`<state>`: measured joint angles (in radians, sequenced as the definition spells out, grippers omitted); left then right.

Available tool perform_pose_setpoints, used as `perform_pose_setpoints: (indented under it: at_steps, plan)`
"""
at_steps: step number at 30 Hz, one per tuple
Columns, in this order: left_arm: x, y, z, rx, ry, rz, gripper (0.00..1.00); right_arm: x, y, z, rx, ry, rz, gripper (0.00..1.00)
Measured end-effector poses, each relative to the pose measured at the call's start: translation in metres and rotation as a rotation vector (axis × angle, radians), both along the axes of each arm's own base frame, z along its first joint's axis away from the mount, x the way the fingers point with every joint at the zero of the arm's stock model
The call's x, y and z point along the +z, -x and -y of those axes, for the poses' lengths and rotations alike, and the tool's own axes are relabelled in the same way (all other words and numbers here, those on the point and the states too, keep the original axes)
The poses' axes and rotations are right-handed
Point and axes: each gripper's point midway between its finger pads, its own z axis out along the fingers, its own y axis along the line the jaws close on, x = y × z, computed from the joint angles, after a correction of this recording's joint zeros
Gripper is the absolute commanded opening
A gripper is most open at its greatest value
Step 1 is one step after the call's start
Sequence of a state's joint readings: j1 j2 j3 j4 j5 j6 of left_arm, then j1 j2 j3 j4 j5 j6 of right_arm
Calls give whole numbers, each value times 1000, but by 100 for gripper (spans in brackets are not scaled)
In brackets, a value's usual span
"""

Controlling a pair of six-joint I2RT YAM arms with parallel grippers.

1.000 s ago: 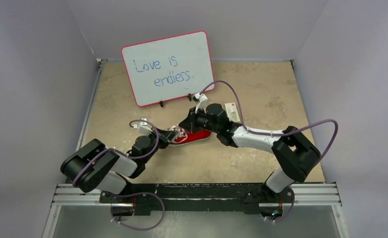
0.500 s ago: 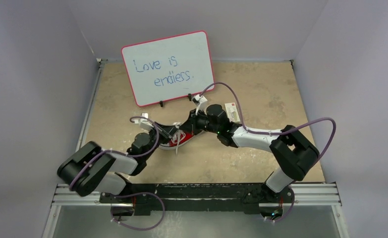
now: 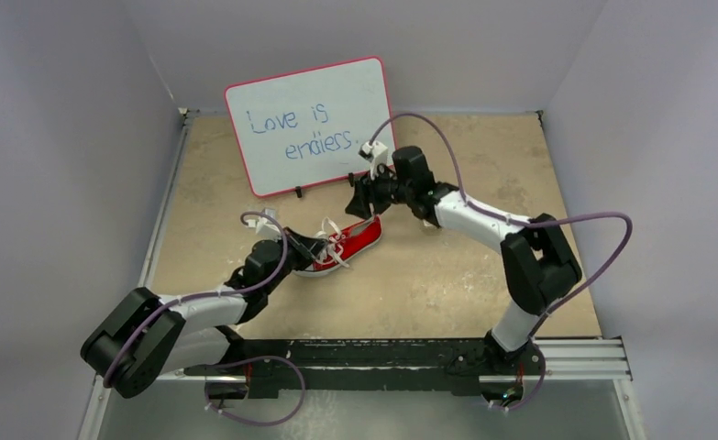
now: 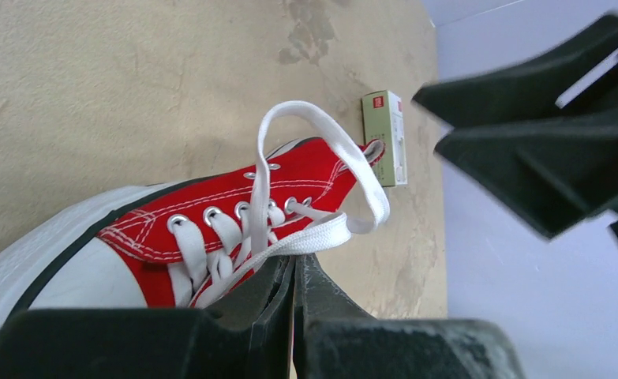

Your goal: Tie the shoes

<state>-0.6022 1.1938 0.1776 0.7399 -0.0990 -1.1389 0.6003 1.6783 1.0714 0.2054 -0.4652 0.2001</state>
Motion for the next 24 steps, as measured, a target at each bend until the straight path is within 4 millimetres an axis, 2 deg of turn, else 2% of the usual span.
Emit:
perform_pose_setpoints:
  at_steps: [4, 7, 12, 14, 16, 19, 22, 24]
  plan:
    - [-2, 1, -3, 7, -15, -14, 0, 2, -48, 8, 42, 129, 76, 53]
    - [-4, -2, -3, 15, -21, -22, 0, -24, -64, 9, 64, 193, 46, 47]
    - [-18, -7, -3, 23, -39, -57, 0, -91, -47, 17, 93, 289, -110, 38]
    - [-21, -8, -2, 19, -38, -63, 0, -109, -38, 23, 87, 310, -158, 36]
    - [-23, -9, -1, 13, -35, -66, 0, -109, -36, 26, 64, 312, -159, 34]
    - [-19, -15, 1, 9, -21, -55, 0, -109, -21, 36, 27, 325, -195, 33]
    - [-11, -22, 9, -19, 4, -41, 0, -109, -1, 45, -24, 311, -271, 32]
    - [-12, -24, 13, -34, 6, -50, 0, -109, 18, 52, -67, 292, -337, 32]
